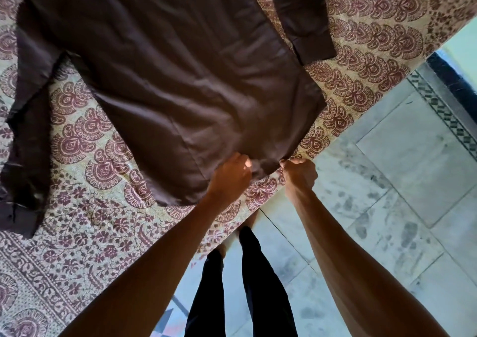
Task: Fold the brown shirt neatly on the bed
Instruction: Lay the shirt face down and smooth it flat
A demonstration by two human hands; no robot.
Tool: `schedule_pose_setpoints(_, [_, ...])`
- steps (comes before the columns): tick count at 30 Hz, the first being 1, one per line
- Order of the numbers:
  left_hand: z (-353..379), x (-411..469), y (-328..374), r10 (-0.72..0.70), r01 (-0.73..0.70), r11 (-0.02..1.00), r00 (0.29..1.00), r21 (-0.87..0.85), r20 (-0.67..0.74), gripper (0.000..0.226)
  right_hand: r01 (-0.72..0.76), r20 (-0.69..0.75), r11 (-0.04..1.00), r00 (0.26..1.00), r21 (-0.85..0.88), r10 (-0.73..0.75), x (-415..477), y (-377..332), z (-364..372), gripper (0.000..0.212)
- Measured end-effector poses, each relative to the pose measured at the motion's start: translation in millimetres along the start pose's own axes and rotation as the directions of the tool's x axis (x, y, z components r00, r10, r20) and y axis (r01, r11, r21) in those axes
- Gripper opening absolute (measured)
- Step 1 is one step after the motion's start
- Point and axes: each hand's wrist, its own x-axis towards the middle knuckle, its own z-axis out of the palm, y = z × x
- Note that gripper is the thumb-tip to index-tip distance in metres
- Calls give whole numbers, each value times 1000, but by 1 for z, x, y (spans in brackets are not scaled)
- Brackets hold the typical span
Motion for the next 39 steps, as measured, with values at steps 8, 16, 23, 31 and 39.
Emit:
schedule_pose_setpoints(8, [-24,46,17,87,-64,951,994,302,-66,59,313,-191,949,930,-30,-313,64,-89,-33,39])
schedule_pose_setpoints(16, [-15,90,38,-5,-46,918,992,393,127,79,436,5,737,862,-516,-507,120,-128,-52,29])
schedule_pose_setpoints(23, [-2,81,40,34,-60,912,997,405,71,72,364,-136,706,828,-608,-544,123,-123,-54,40])
schedule_pose_setpoints(31, [-33,32,-16,-281,309,950,810,-33,-515,40,495,-6,567,750,-659,-662,120,-119,-55,20])
schedule_pose_setpoints(39, [-48,-23,-91,-861,707,473,245,-525,-447,66,412,-13,512,770,-754,-638,109,-114,-56,27])
